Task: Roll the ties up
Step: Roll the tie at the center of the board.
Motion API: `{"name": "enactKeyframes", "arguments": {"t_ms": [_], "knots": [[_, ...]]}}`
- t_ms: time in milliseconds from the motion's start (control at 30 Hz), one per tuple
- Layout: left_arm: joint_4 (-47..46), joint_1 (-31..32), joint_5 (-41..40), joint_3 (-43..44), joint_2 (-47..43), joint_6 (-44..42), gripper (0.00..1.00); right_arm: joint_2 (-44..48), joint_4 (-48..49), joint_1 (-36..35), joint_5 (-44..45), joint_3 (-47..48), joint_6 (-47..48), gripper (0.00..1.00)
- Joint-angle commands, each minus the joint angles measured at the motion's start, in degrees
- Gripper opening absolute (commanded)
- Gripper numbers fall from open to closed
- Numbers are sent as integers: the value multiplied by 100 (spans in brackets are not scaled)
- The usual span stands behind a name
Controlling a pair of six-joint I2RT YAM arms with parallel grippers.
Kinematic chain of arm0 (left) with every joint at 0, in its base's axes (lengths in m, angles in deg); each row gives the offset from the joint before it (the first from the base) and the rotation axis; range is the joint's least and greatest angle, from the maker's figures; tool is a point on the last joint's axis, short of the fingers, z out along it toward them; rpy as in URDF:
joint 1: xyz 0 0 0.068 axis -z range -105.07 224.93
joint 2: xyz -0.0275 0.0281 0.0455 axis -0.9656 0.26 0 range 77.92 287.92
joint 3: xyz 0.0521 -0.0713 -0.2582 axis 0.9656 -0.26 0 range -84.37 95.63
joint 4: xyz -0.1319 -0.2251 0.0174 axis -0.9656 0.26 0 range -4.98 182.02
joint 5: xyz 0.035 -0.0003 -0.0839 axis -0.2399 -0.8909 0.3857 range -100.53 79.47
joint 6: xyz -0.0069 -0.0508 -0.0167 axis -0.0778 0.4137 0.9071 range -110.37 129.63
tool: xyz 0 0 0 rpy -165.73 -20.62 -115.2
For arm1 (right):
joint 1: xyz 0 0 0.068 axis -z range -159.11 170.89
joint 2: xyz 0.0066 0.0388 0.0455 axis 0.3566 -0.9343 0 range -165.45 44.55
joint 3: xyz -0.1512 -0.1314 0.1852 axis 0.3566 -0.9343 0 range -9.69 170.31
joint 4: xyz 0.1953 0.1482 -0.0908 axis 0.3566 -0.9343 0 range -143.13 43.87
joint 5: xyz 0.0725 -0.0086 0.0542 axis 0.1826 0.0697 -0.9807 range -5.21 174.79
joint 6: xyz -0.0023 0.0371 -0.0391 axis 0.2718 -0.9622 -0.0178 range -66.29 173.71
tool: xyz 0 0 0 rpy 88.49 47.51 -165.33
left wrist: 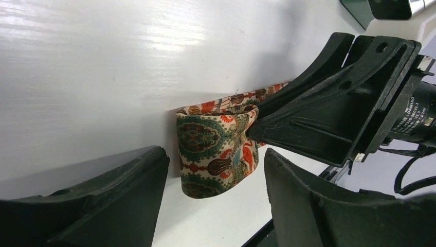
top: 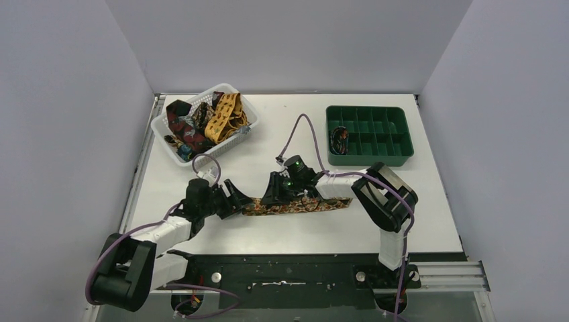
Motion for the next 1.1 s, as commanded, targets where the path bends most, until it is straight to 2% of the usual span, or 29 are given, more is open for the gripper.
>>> {"name": "enactKeyframes", "arguments": {"t_ms": [0, 433, 567, 733, 867, 967, 1067], "knots": [[-113, -32, 200, -153, 418, -164, 66, -112, 60, 47, 38, -175, 5, 29], [-360, -31, 532, -176, 1056, -255, 50, -200, 217, 85, -65, -319, -75, 25], [-322, -32, 474, -116, 1086, -297, 48, -235, 234, 89, -101, -329, -80, 24], [-202, -32, 414, 41, 1087, -417, 33, -200, 243, 85, -107, -317, -37, 24], [8, -32, 350, 207, 955, -514, 20, -52, 292, 85, -265, -182, 83, 29], [432, -24, 123, 379, 681, -620, 16, 162, 313, 97, -310, -68, 136, 35], [1118, -17, -248, 602, 253, -828, 15, 431, 284, 155, -374, -25, 171, 41]]}}
